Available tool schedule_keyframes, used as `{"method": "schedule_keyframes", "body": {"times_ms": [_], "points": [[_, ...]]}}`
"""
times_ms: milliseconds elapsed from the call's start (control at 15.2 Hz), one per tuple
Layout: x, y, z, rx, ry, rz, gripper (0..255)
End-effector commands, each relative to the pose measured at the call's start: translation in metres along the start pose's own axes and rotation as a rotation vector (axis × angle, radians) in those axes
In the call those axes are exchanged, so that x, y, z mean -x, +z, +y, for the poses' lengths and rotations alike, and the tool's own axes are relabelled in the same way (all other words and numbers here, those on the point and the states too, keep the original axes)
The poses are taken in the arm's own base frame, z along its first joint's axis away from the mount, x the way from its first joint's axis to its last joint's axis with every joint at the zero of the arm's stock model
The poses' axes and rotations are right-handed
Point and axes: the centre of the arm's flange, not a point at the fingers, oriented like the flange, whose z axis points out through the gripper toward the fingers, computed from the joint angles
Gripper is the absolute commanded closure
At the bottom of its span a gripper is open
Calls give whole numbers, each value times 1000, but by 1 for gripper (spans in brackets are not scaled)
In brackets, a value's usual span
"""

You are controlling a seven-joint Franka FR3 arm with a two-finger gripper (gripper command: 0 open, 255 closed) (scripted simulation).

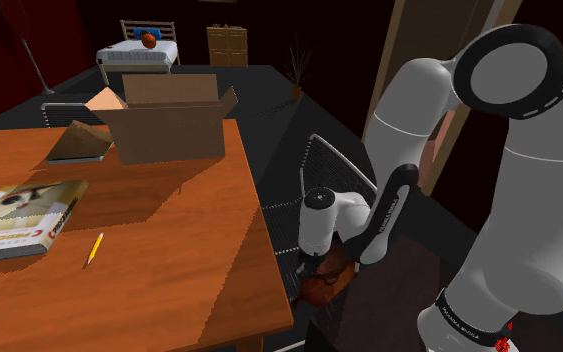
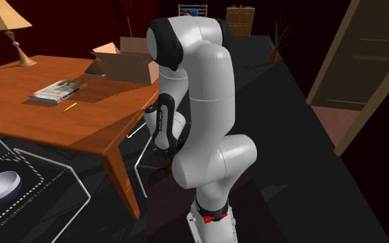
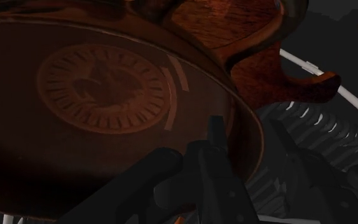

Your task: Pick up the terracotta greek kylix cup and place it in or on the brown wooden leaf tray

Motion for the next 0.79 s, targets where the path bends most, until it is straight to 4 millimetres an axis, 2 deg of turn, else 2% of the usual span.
{"method": "schedule_keyframes", "body": {"times_ms": [0,132,198,528,726], "points": [[3,4,6,22,8,-21,255],[3,4,6,22,8,-21,255],[1,5,5,22,8,-21,0],[3,4,6,22,8,-21,0],[2,-36,5,22,8,-21,0]]}}
